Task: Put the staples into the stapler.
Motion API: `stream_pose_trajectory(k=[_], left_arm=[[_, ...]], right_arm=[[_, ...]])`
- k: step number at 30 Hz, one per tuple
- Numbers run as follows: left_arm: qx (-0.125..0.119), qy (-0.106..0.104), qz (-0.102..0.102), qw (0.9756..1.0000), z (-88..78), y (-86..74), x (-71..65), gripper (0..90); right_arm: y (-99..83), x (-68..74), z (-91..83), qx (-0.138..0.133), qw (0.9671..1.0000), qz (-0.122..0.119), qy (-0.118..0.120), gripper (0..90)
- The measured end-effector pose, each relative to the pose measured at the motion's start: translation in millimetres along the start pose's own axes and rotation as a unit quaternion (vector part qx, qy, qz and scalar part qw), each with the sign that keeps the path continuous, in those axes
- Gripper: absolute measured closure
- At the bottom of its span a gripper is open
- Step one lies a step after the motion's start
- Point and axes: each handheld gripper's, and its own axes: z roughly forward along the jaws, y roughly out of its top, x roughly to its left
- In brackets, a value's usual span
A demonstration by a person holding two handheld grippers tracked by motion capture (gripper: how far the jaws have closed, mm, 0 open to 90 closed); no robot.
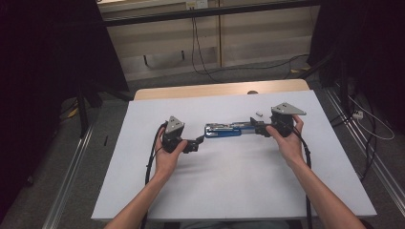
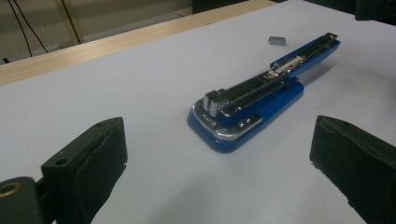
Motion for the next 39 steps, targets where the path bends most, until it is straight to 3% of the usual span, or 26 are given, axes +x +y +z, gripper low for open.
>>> stream_pose_trajectory(k=[7, 11, 16, 18, 21, 23, 29, 39], left_arm=[[-0.002, 0.003, -0.01, 0.9999, -14.4, -10.2, 2.0, 4.2], [-0.015, 0.02, -0.009, 0.9997, -24.1, -14.2, -1.9, 4.2], [-0.024, 0.023, -0.002, 0.9995, -38.5, -19.6, -5.7, 4.2], [-0.027, 0.022, -0.004, 0.9994, -45.2, -21.5, -6.5, 4.2], [-0.036, 0.008, -0.012, 0.9992, -55.3, -27.0, -7.1, 4.1], [-0.035, 0.017, -0.006, 0.9992, -61.5, -31.0, -10.0, 3.8], [-0.038, 0.025, -0.007, 0.9989, -79.4, -39.9, -11.0, 3.8], [-0.032, 0.027, -0.004, 0.9991, -105.8, -58.3, -19.1, 3.7]], right_arm=[[1.6, -8.1, 7.5, 0.023, 0.9997, 0.0, 0.011, 6.4], [3.8, -8.5, 7.8, 0.031, 0.9994, 0.0, 0.017, 5.4], [8.2, -14.8, 8.3, 0.036, 0.9985, 0.023, 0.035, 8.0], [10.2, -17.5, 10.1, 0.041, 0.9984, 0.022, 0.033, 7.5], [13.0, -21.0, 10.5, 0.041, 0.9983, 0.027, 0.031, 8.2], [14.2, -24.2, 11.3, 0.045, 0.9978, 0.031, 0.039, 10.2], [20.8, -33.1, 14.9, 0.068, 0.9969, 0.024, 0.034, 9.6], [27.8, -41.4, 21.5, 0.102, 0.9933, 0.019, 0.05, 3.6]])
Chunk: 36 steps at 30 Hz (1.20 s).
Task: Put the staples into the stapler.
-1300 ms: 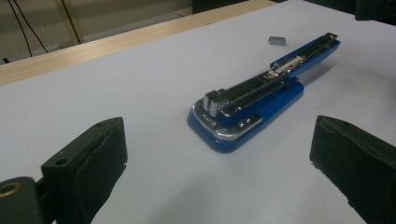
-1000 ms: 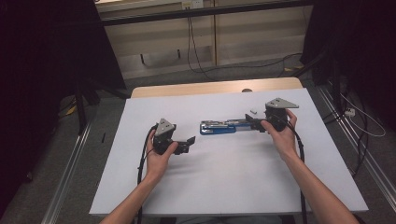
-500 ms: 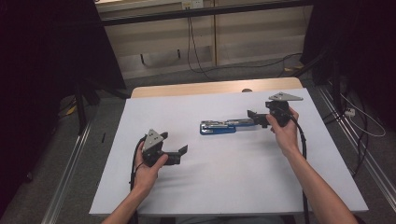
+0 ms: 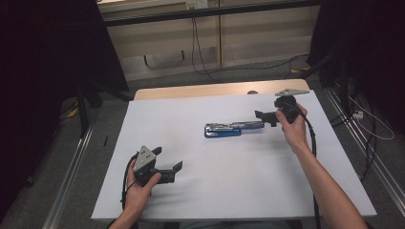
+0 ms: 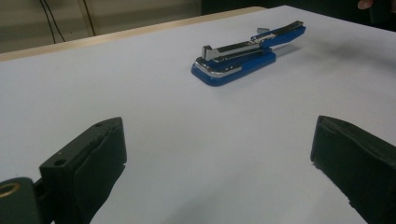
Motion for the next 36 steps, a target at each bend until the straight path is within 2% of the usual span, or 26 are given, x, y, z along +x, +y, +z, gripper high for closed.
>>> stream_pose_trajectory(k=[3, 6, 8, 11, 14, 16, 17, 20, 22, 24, 27, 31, 33, 36], left_arm=[[-0.001, 0.009, 0.0, 1.0, -10.6, -4.7, -1.5, 3.7], [-0.006, 0.032, -0.001, 0.9995, -18.8, -7.4, -1.1, 3.7], [-0.018, 0.038, -0.008, 0.9991, -20.7, -6.6, 1.1, 3.7], [-0.016, 0.043, -0.009, 0.9989, -20.6, -6.4, 3.6, 3.7], [-0.02, 0.049, -0.018, 0.9985, -21.8, -6.3, 5.4, 3.8], [-0.017, 0.053, -0.013, 0.9984, -22.3, -6.5, 6.3, 3.8], [-0.017, 0.053, -0.016, 0.9983, -22.6, -6.8, 6.7, 3.8], [-0.018, 0.055, -0.022, 0.9981, -22.9, -7.1, 7.7, 3.8], [-0.018, 0.053, -0.016, 0.9983, -23.5, -6.8, 7.9, 3.8], [-0.025, 0.047, -0.019, 0.9984, -23.9, -6.4, 7.0, 3.8], [-0.026, 0.047, -0.015, 0.9985, -24.6, -5.6, 6.2, 3.7], [-0.026, 0.047, -0.011, 0.9985, -24.5, -5.6, 5.7, 3.8], [-0.026, 0.045, -0.011, 0.9986, -24.3, -5.4, 5.7, 3.8], [-0.032, 0.039, -0.012, 0.9986, -25.5, -4.4, 3.9, 3.7]], right_arm=[[2.9, -2.3, 1.4, 0.007, 1.0, -0.004, -0.004, 4.2], [6.1, -3.7, 3.8, 0.011, 0.9999, -0.005, 0.001, 4.8], [7.2, -3.1, 6.1, 0.015, 0.9999, -0.005, 0.002, 5.1], [10.6, -4.0, 10.5, 0.036, 0.9992, -0.014, 0.007, 5.3], [15.1, -4.9, 12.8, 0.036, 0.9991, -0.021, -0.009, 11.5], [16.8, -6.1, 15.5, 0.042, 0.9988, -0.023, -0.008, 8.4], [17.9, -6.6, 17.4, 0.054, 0.9982, -0.025, -0.008, 7.6], [21.9, -9.1, 21.5, 0.06, 0.9978, -0.027, -0.004, 9.7], [24.9, -9.0, 24.1, 0.074, 0.9967, -0.032, 0.006, 8.5], [27.2, -9.1, 27.0, 0.089, 0.995, -0.044, 0.016, 8.4], [29.3, -10.3, 30.6, 0.094, 0.9941, -0.049, 0.024, 7.1], [28.8, -12.1, 38.1, 0.117, 0.9915, -0.05, 0.029, 11.7], [29.2, -13.1, 41.3, 0.123, 0.9908, -0.048, 0.029, 16.9], [31.4, -12.3, 45.8, 0.121, 0.991, -0.039, 0.041, 18.9]])
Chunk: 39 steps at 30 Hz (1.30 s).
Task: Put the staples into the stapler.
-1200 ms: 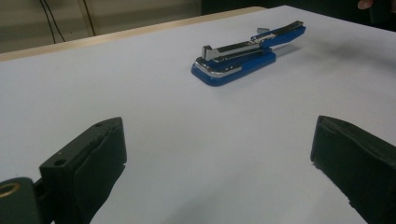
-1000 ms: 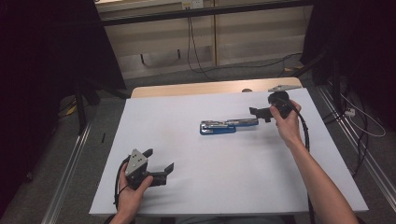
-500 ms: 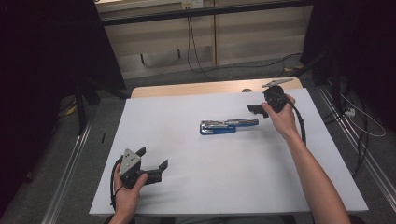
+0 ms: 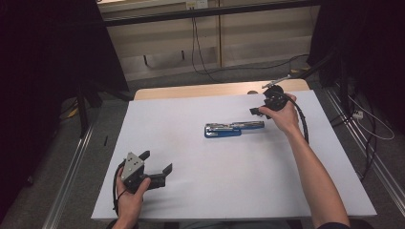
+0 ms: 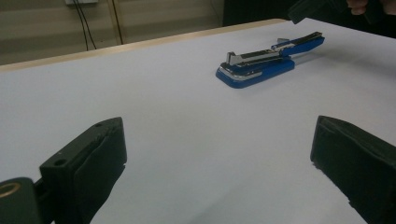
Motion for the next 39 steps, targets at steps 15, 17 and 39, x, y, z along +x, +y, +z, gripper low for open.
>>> stream_pose_trajectory(k=[15, 17, 39], left_arm=[[0.007, -0.004, 0.005, 1.0, 2.0, -0.2, -1.4, 3.7], [0.008, -0.003, 0.004, 1.0, 2.0, -0.2, -1.2, 3.7], [0.02, -0.004, 0.0, 0.9998, 5.2, -1.9, 1.3, 3.8]], right_arm=[[5.6, -8.4, 14.8, 0.044, 0.9988, -0.017, -0.007, 43.9], [4.1, -10.5, 16.5, 0.053, 0.9983, -0.02, -0.012, 47.2], [-1.0, -18.2, 33.5, 0.115, 0.9925, -0.042, -0.009, 68.5]])
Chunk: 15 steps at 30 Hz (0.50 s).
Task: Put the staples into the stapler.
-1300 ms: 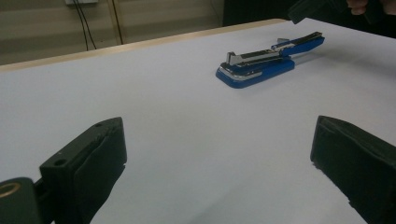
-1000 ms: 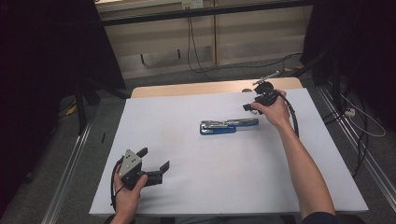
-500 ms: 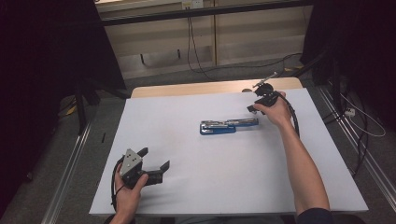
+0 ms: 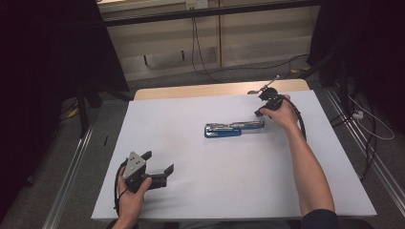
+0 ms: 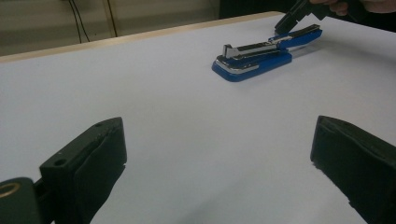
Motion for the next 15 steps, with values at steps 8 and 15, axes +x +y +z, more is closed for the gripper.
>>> stream_pose_trajectory(k=[8, 15], left_arm=[[0.0, 0.001, 0.002, 1.0, -0.6, 0.0, 0.0, 3.8], [0.0, -0.001, 0.004, 1.0, -0.5, 0.0, -0.6, 3.8]], right_arm=[[-0.6, -0.3, 0.8, 0.002, 0.9999, -0.001, 0.011, 76.7], [0.9, -1.0, 0.7, 0.009, 0.9999, -0.001, 0.009, 78.7]])
